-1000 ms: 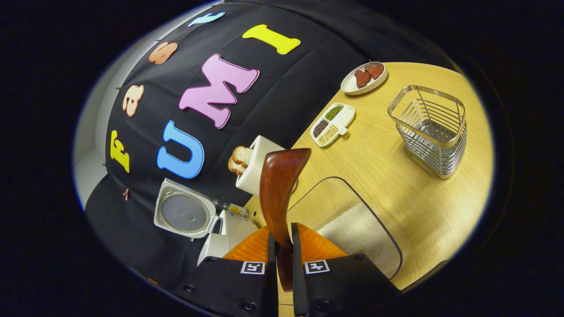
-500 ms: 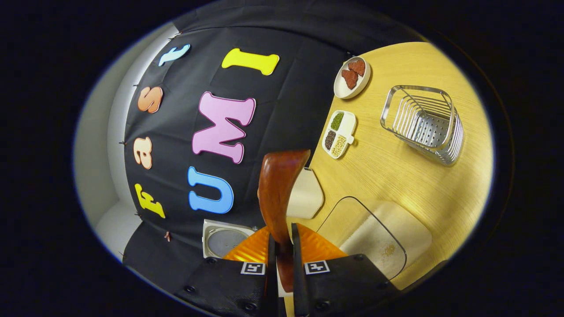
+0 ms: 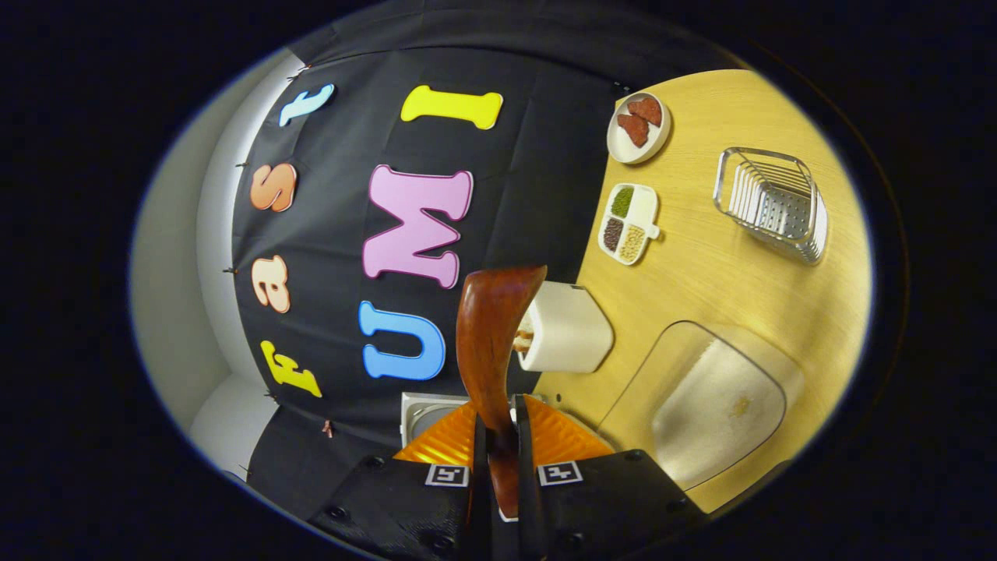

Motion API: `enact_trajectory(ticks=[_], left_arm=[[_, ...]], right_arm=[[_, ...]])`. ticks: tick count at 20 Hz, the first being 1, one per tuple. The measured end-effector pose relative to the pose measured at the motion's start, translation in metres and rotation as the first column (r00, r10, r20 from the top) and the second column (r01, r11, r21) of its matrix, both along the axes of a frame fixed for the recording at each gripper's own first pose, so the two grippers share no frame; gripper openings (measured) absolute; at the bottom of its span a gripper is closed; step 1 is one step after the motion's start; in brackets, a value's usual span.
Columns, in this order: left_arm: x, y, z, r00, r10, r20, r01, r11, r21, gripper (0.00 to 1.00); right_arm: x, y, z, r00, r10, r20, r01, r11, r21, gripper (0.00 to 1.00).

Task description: Close the left gripper, press the button to open the rice cooker; take a wooden spoon from the chopstick holder with the right hand, scoop a spoonful of rice and pour it into the rice cooker, then put the wooden spoon back into the chopstick holder.

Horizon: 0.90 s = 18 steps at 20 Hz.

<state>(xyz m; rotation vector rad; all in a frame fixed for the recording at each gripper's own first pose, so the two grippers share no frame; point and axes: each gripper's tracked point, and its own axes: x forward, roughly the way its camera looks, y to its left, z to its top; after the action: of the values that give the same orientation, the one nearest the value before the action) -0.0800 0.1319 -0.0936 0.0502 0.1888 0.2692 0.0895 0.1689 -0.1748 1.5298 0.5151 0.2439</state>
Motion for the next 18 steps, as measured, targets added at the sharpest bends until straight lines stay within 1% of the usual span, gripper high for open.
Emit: enact_trajectory(ticks=[4,7,9,12,13,14,16,18], left_arm=[[-0.003,0.01,-0.002,1.0,-0.005,-0.009,0.006,1.0,0.021,0.98],[-0.006,0.019,0.0,1.0,-0.018,-0.005,0.018,0.999,0.038,0.98],[-0.007,0.025,0.001,1.0,-0.018,-0.001,0.018,0.999,0.05,0.98],[-0.009,0.03,-0.004,1.0,-0.021,-0.001,0.021,0.999,0.032,0.98],[-0.009,0.031,-0.007,1.0,-0.019,-0.004,0.019,1.0,0.025,1.0],[-0.01,0.034,-0.01,1.0,-0.015,-0.009,0.015,1.0,0.021,0.98],[-0.011,0.037,-0.015,1.0,-0.009,-0.016,0.01,1.0,0.018,0.98],[-0.014,0.041,-0.017,1.0,-0.004,-0.022,0.005,1.0,0.016,0.98]], right_arm=[[0.012,0.035,0.044,1.0,0.018,0.022,-0.019,0.999,0.027,0.18],[0.02,0.069,0.067,0.999,0.047,0.017,-0.047,0.998,0.041,0.17],[0.025,0.094,0.082,0.998,0.066,0.021,-0.067,0.995,0.071,0.18],[0.039,0.129,0.094,0.997,0.074,0.023,-0.076,0.993,0.095,0.17],[0.044,0.141,0.097,0.997,0.075,0.029,-0.078,0.992,0.097,0.17],[0.05,0.152,0.098,0.996,0.076,0.034,-0.079,0.992,0.1,0.17],[0.054,0.173,0.097,0.996,0.078,0.039,-0.081,0.992,0.096,0.17],[0.062,0.192,0.097,0.994,0.088,0.058,-0.092,0.993,0.07,0.17]])
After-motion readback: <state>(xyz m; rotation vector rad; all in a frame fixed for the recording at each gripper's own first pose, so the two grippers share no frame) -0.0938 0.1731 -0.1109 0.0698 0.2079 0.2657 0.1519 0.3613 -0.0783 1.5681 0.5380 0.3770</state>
